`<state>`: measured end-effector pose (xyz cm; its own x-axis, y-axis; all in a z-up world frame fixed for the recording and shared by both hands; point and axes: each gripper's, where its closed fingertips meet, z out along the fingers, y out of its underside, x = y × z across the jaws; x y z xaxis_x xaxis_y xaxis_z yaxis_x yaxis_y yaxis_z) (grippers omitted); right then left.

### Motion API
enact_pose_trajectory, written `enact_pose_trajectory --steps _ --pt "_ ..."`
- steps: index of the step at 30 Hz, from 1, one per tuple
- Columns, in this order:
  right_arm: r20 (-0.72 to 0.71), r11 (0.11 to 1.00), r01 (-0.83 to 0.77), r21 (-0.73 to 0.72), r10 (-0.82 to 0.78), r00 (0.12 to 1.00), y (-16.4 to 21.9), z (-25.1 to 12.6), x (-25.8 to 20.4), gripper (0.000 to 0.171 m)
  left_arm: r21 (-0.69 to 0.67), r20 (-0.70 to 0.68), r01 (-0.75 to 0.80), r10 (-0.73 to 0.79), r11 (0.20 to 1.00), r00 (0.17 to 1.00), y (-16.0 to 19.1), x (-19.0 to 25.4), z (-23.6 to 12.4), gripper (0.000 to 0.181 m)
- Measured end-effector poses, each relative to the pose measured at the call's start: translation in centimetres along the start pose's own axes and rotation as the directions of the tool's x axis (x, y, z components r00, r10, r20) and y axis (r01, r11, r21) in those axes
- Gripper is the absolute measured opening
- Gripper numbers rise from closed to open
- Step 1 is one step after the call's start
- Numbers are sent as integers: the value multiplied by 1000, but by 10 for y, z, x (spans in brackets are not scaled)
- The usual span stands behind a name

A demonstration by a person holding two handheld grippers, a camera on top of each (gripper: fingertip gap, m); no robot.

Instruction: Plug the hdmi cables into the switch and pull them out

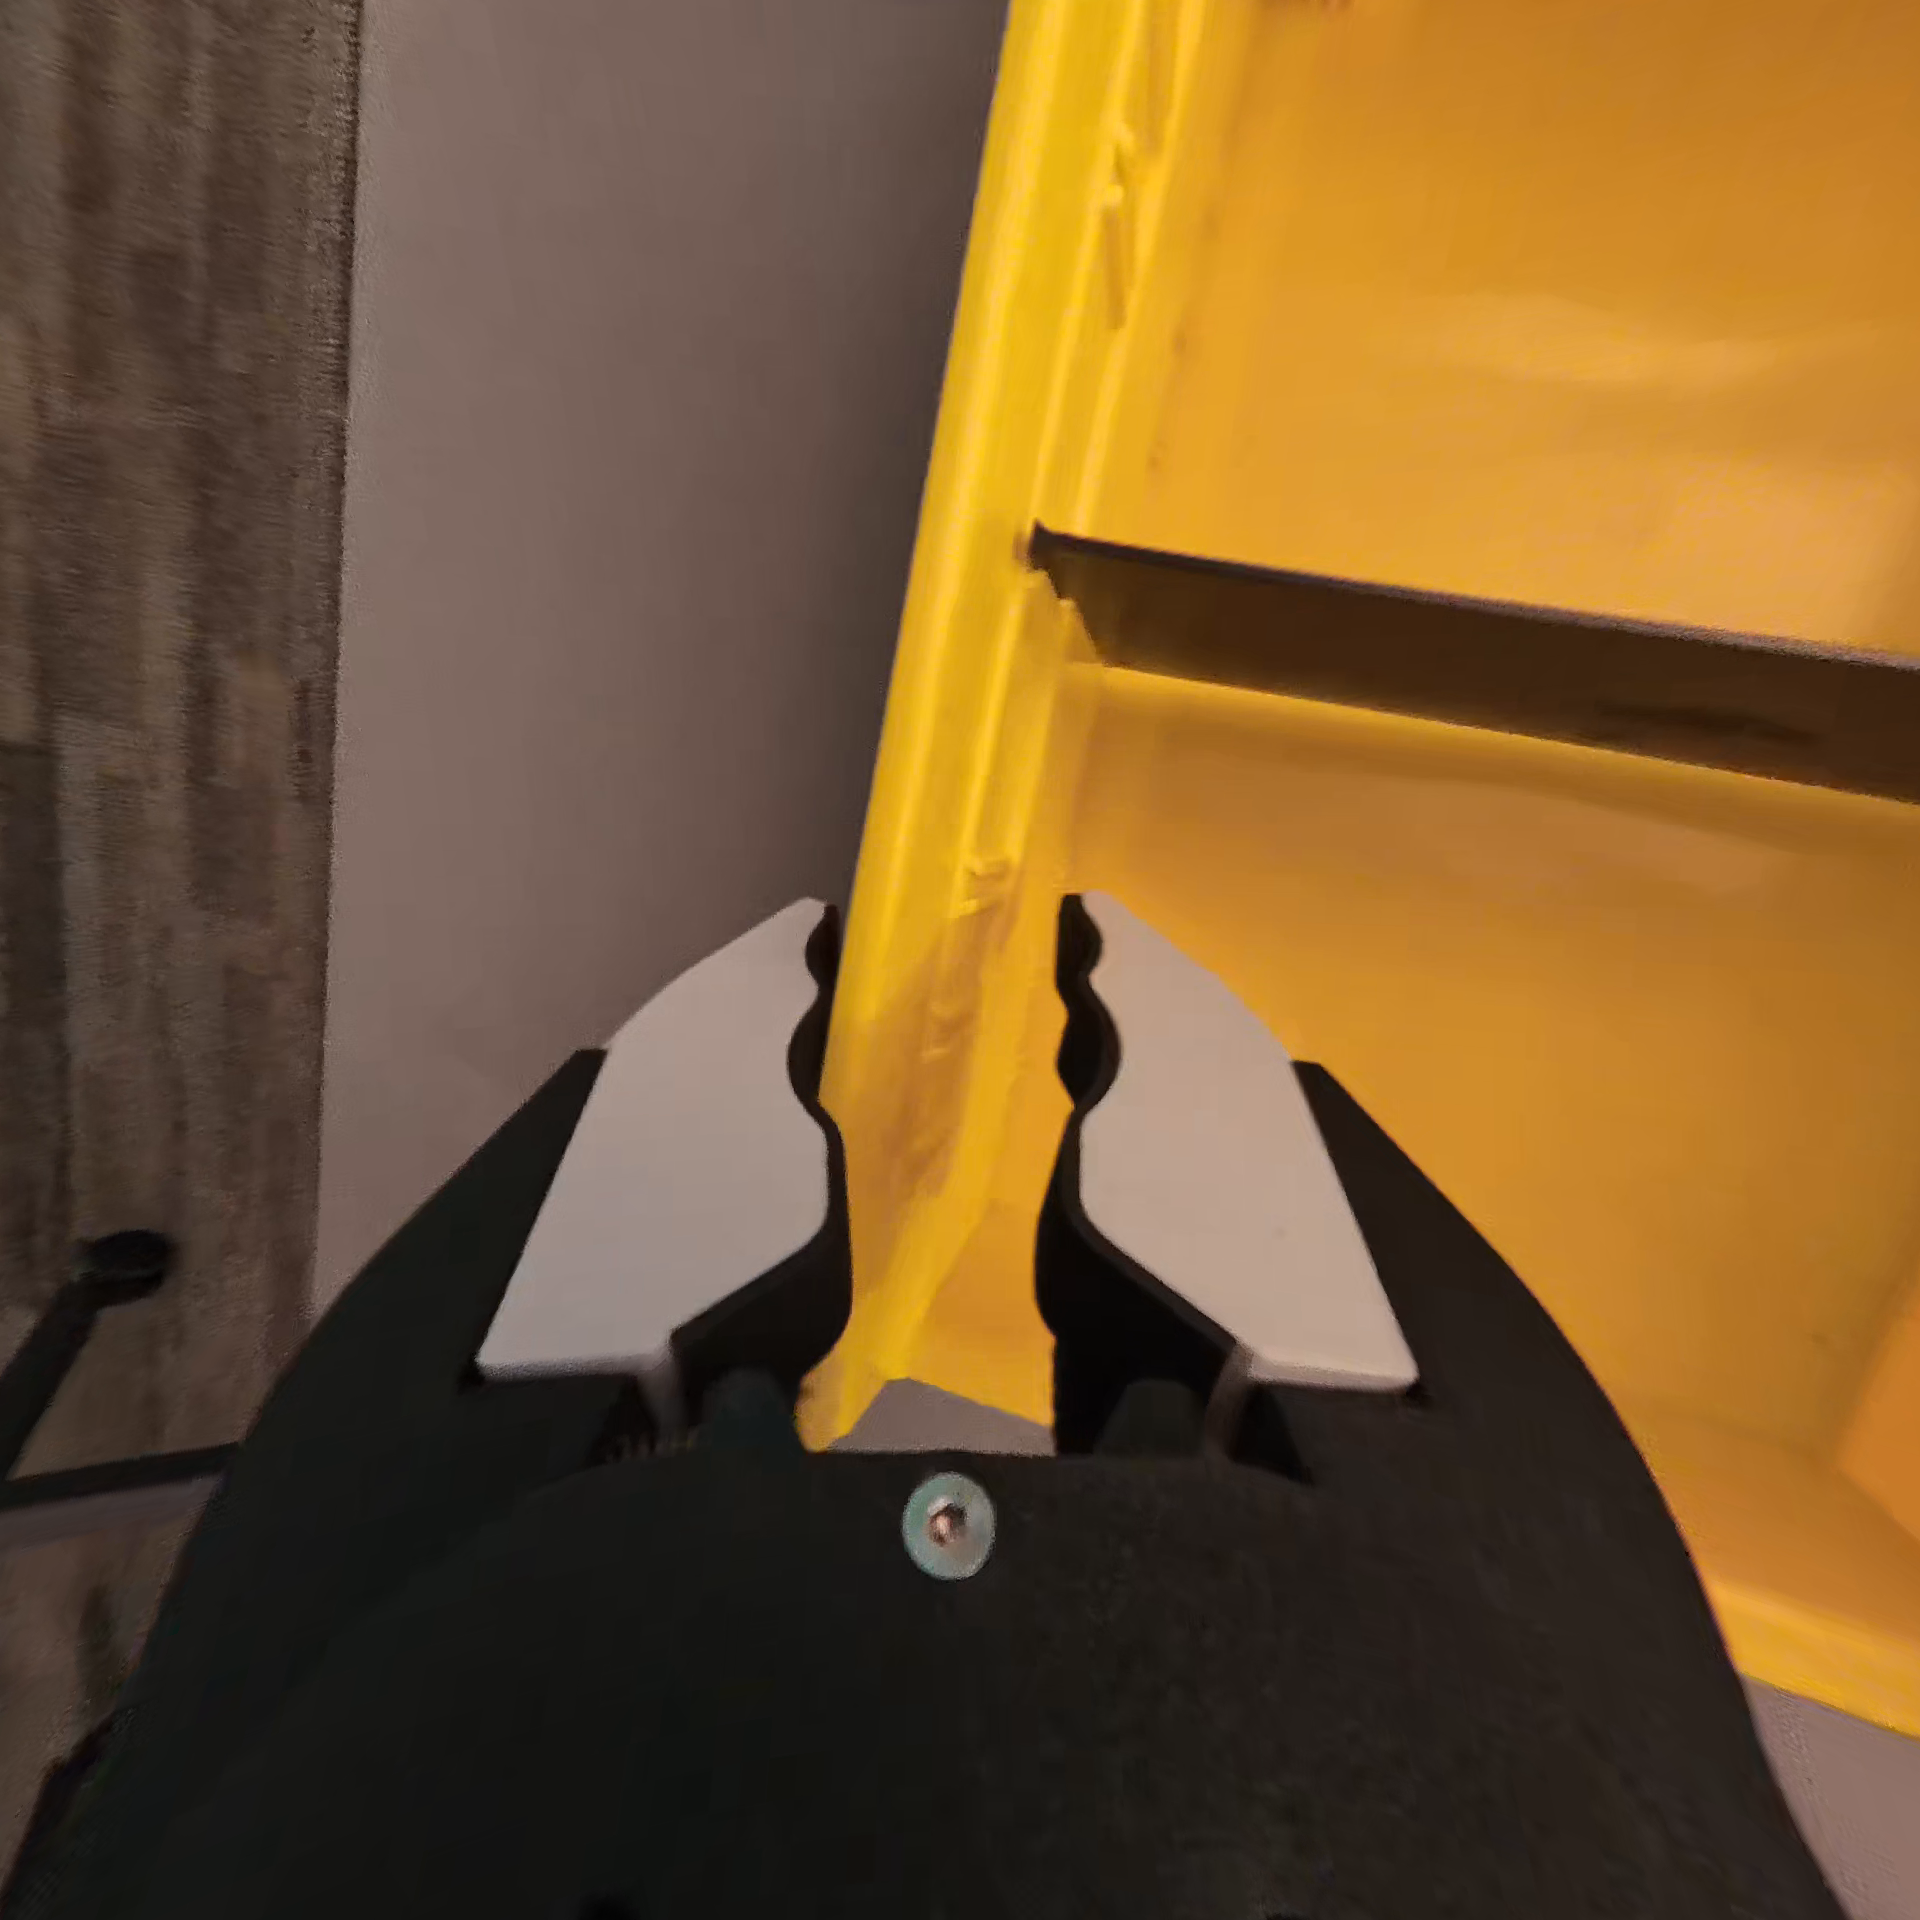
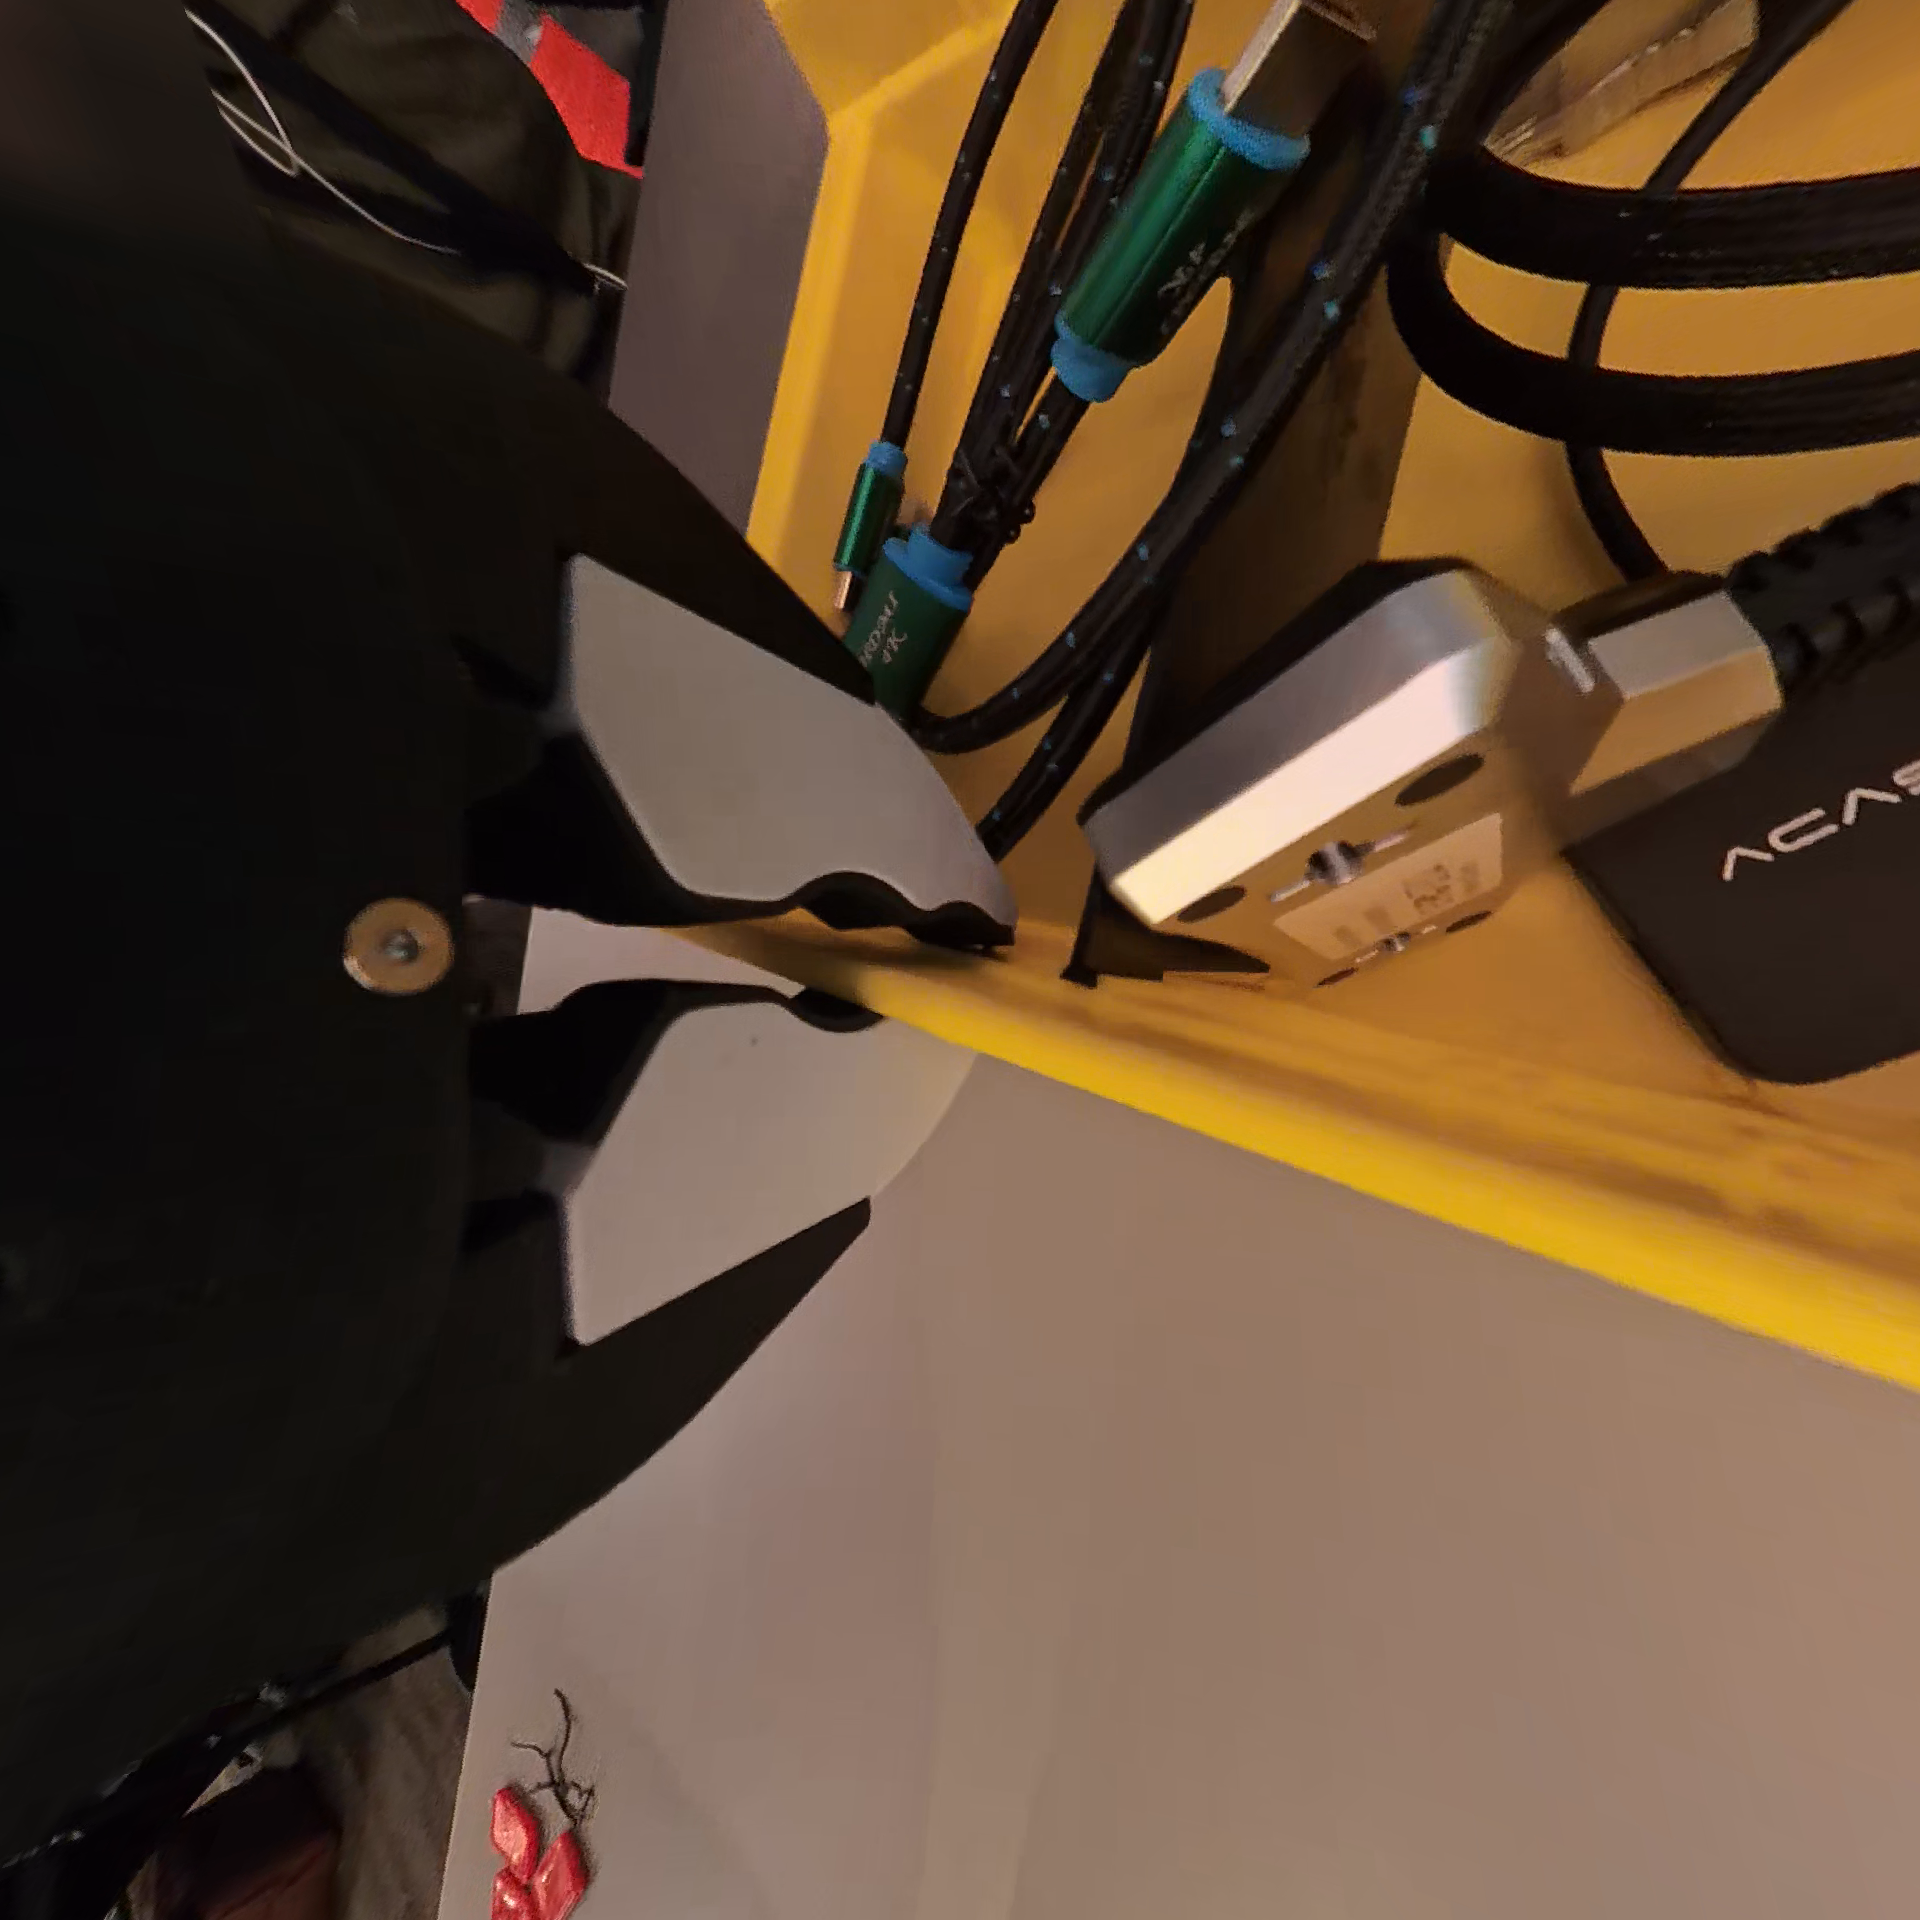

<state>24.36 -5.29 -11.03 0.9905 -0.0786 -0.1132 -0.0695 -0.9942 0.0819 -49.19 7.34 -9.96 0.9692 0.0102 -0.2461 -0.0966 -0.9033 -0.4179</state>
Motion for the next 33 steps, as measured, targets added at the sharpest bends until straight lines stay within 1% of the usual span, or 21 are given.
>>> enact_pose_trajectory --steps 1,2,6,8,9,11,15,21,24,29,33 --pt "-1 1000 22 -12 -22 1000 -1 1 -9 4 -8 -16 -14 14 1000 1000 1 3 -2 29" --pt "-2 999 45 -23 -45 999 -1 2 -19 5 -11 -56 -24 23 1000 998 2 10 -4 25" --pt "11 994 88 -60 -88 996 -4 6 -60 5 -49 -240 -93 79 994 967 9 47 -14 12" --pt "8 992 103 -67 -102 995 -6 8 -79 6 -74 -296 -157 129 985 946 14 67 -21 6" --pt "9 991 114 -67 -114 993 -7 9 -88 6 -101 -316 -182 141 978 938 18 75 -24 6" --pt "11 987 148 -68 -148 989 -7 11 -105 6 -160 -320 -232 172 959 932 27 87 -28 11" --pt "-4 973 220 -73 -221 975 -6 13 -127 6 -214 -295 -336 267 917 917 40 98 -36 20" --pt "-13 964 252 -79 -254 967 -1 16 -150 6 -263 -307 -421 338 868 890 52 115 -46 20" --pt "-32 963 259 -80 -262 965 2 17 -156 8 -264 -312 -459 375 848 873 54 127 -50 20" --pt "-54 959 274 -76 -279 959 1 18 -162 9 -251 -363 -493 391 833 846 53 151 -56 16" --pt "-37 957 276 -87 -280 959 1 18 -162 9 -261 -350 -516 418 816 838 55 152 -57 19"
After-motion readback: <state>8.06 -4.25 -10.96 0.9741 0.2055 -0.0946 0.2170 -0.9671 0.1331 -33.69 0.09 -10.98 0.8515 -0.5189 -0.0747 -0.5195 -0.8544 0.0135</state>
